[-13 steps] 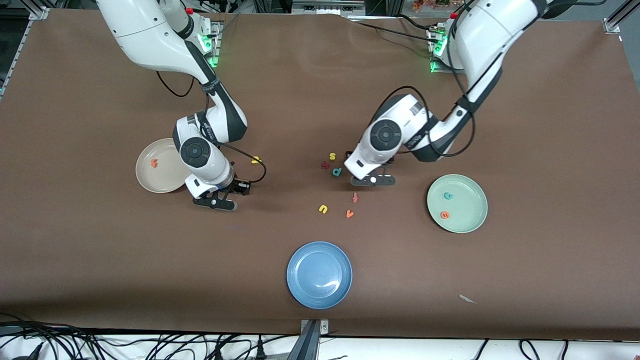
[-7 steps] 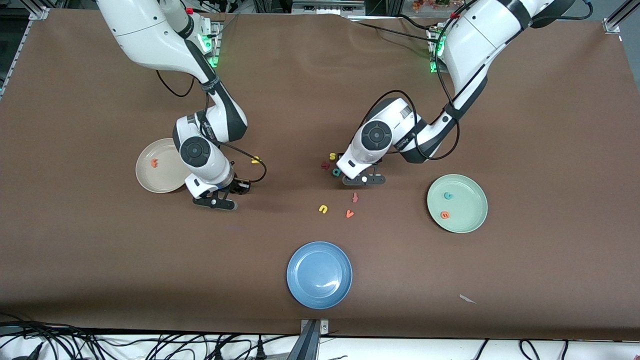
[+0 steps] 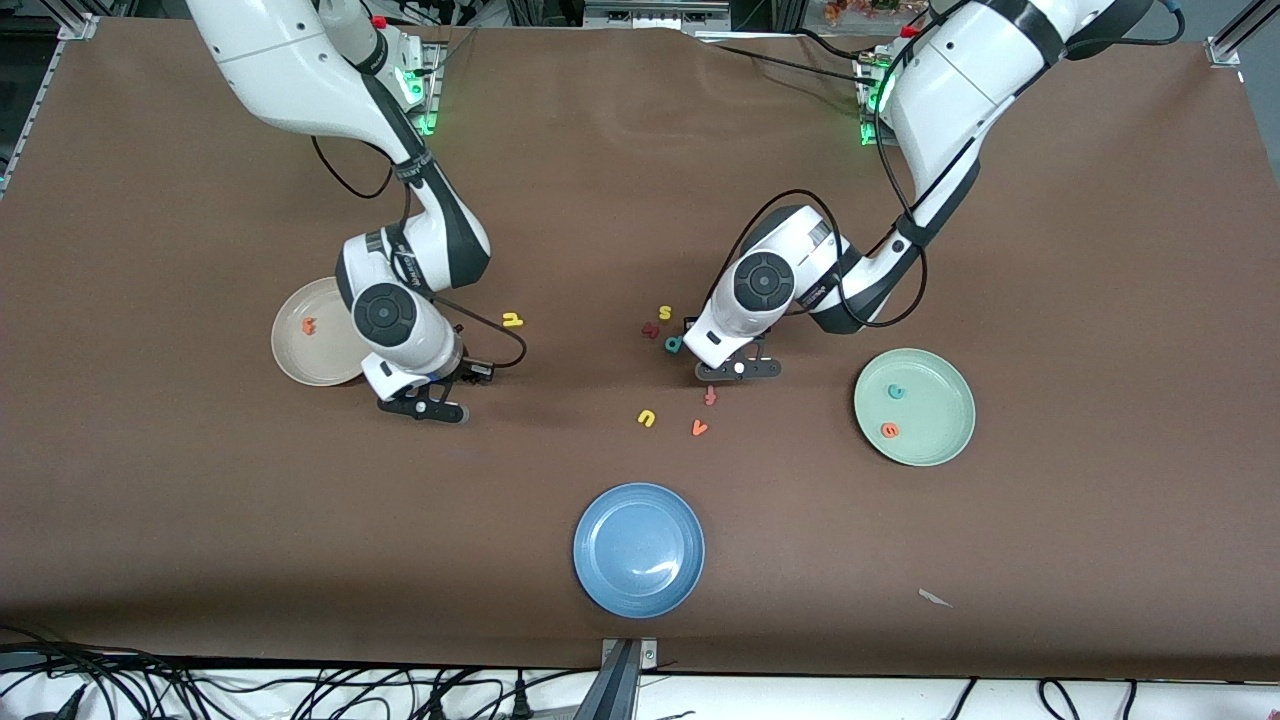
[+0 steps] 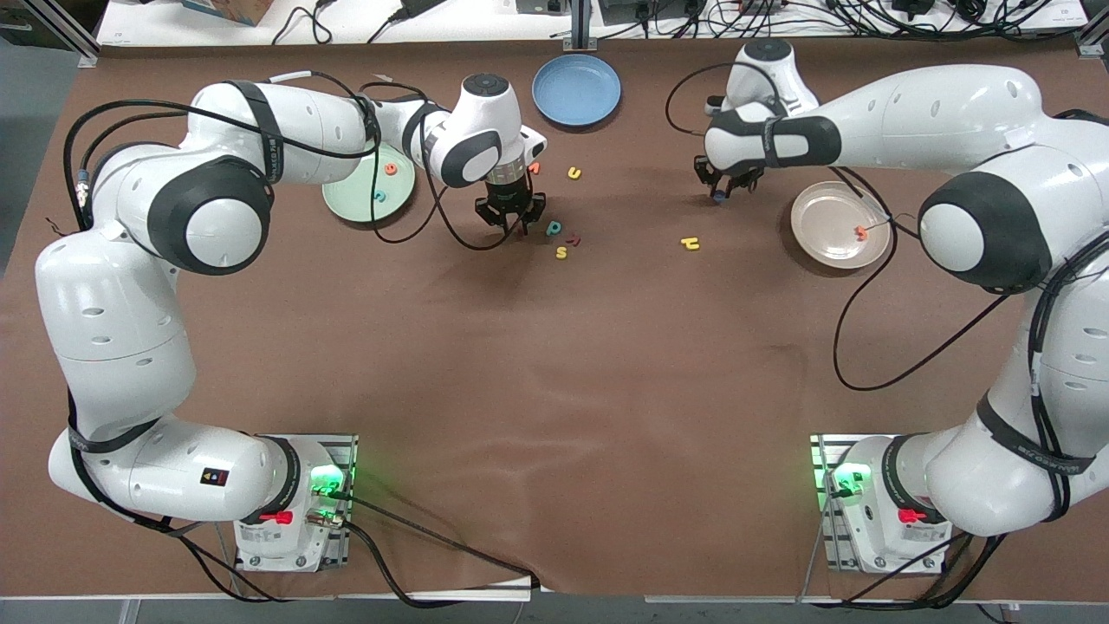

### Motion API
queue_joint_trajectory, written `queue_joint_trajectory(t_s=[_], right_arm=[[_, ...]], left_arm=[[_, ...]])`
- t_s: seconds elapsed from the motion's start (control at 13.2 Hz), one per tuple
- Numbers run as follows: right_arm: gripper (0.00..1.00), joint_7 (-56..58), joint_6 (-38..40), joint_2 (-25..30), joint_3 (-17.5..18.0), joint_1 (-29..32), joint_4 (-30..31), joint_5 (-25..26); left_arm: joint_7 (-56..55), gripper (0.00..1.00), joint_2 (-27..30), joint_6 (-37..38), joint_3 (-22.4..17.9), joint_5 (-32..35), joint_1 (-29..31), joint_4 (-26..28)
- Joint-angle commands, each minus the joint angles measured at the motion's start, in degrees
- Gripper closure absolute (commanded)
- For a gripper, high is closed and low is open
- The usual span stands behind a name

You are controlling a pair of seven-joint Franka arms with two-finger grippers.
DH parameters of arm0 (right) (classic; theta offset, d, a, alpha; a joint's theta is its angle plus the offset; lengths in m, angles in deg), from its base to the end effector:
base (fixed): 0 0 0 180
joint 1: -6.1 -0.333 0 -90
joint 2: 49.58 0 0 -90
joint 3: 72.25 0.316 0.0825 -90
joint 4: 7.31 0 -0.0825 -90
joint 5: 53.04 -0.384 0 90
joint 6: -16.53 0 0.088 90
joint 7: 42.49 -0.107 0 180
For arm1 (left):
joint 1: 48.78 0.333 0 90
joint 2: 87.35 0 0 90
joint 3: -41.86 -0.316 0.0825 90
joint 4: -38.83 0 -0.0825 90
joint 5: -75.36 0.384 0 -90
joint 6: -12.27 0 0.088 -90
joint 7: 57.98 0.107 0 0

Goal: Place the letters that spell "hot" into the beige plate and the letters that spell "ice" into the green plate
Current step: 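Grasp the blue ring and the pink i with the right and left grippers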

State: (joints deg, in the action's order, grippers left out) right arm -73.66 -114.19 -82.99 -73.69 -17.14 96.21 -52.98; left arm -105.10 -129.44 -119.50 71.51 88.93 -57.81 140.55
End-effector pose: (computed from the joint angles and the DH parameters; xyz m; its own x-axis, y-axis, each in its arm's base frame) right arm 0.5951 0.2390 0.2114 0.9833 -0.1610 -0.0849 -0.1555 -0.9855 0.0684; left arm 0.5202 -0.3814 0.1798 0.9787 0.0665 -0.1943 0.0785 -0.9954 0.0547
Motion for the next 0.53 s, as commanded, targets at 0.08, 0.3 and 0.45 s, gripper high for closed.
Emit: queue_joint_trajectory(t_s=[0.08, 0.3, 0.45], right_arm=[[0.76, 6.36, 13.0, 3.87, -4.16, 0.48, -3.67, -0.94], [0.76, 17.07, 17.85, 5.98, -10.4, 0.48, -1.84, -1.03], [0.76, 23.5, 17.34, 7.47, -14.18, 0.57, 2.63, -1.11]], left_arm=[[-1.58, 0.71, -1.25, -1.21, -1.16, 0.05, -1.16, -0.82], [-1.49, 1.0, -1.07, -1.03, -2.14, 2.67, -1.43, -0.82], [-1.58, 1.0, 0.41, 0.8, -2.05, 2.95, -1.17, -0.82]])
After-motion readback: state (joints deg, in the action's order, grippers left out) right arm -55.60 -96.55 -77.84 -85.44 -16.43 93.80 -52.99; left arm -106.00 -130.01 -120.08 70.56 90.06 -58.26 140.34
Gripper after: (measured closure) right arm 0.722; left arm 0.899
